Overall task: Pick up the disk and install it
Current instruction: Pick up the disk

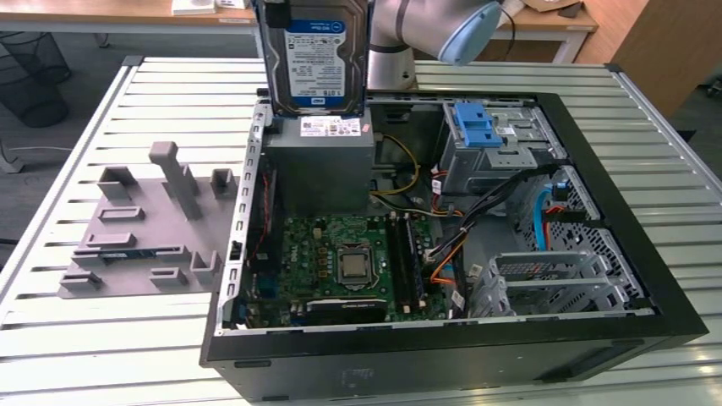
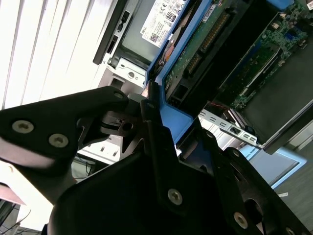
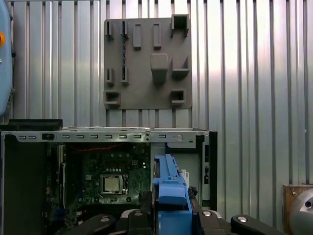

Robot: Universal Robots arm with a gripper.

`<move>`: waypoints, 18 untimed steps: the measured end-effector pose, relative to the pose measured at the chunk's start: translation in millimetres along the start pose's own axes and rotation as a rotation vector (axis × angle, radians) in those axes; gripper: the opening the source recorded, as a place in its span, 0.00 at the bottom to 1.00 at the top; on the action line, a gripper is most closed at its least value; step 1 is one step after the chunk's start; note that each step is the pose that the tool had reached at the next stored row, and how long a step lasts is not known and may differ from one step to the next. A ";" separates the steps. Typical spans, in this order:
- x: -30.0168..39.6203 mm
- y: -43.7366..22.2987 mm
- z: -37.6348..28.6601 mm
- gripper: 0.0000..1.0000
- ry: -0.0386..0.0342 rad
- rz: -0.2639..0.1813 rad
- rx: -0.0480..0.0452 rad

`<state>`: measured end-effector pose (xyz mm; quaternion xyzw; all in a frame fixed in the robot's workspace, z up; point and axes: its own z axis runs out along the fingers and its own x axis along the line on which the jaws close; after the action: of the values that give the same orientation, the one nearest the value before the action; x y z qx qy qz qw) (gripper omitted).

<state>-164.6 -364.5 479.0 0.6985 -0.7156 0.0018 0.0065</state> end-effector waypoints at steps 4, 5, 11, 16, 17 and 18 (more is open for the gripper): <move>-0.1 -5.4 0.0 0.36 0.0000 0.000 0.0000; -0.2 -6.6 0.0 0.36 -0.0001 0.000 0.0001; -0.3 -12.4 0.0 0.36 -0.0001 0.000 0.0000; -0.4 -16.9 -0.1 0.36 0.0000 0.000 0.0000; -0.4 -17.0 -0.1 0.36 -0.0001 0.000 0.0001; -0.4 -17.0 -0.1 0.36 -0.0001 0.000 0.0001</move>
<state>-147.6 -364.6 479.0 0.6985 -0.7156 0.0018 0.0065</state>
